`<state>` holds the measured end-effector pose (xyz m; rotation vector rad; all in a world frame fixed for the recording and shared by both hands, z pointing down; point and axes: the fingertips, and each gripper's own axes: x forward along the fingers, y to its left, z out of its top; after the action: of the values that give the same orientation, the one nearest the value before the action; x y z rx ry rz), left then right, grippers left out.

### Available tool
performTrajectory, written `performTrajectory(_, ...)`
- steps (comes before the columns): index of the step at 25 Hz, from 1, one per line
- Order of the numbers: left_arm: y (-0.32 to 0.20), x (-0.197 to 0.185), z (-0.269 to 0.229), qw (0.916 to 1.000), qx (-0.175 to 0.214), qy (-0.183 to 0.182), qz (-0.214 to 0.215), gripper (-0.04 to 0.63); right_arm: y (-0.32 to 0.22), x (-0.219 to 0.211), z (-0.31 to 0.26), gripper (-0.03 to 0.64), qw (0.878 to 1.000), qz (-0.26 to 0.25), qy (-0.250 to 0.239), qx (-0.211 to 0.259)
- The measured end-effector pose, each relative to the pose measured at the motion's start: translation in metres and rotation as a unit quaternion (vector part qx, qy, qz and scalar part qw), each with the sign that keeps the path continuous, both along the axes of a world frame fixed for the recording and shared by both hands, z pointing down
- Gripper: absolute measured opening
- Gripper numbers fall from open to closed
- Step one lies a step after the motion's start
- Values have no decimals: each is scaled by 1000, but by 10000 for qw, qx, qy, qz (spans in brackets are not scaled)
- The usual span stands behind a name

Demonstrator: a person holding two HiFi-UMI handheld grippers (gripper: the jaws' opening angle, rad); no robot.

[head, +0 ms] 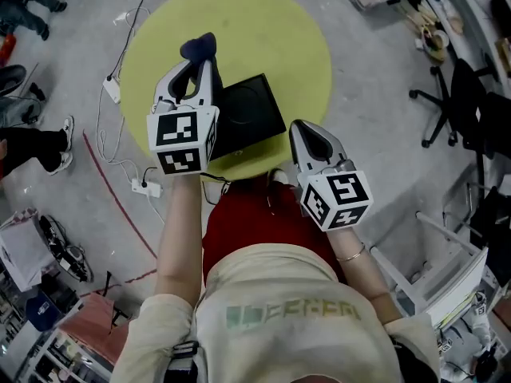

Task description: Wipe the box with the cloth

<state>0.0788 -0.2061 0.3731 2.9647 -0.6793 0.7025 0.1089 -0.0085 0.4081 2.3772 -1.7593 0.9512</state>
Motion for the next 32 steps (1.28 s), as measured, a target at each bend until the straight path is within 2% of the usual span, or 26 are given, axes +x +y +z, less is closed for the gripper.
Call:
performTrajectory(7, 29, -66, -25, 9986, -112, 159, -485, 61, 14, -29, -22, 38, 9986, -431, 112, 291)
performTrajectory(13, 73, -87, -45, 9974, -428, 403, -412, 61, 31, -40, -40, 38, 9967, -607, 240, 484)
performTrajectory(17, 108, -75, -51, 9946, -809, 625, -173, 61, 44, -36, -49, 38, 9958, -616, 313, 593)
performTrajectory(23, 146, -48, -46, 9890, -1245, 715, 363, 61, 58, -32, -58, 38, 9963, -384, 350, 686)
performTrajectory(28, 163, -9, -32, 9816, -1568, 717, 823, 61, 70, -18, -52, 38, 9980, -94, 315, 542)
performTrajectory(32, 158, 20, -6, 9762, -1832, 616, 980, 61, 65, -4, -40, 37, 9990, 73, 266, 350)
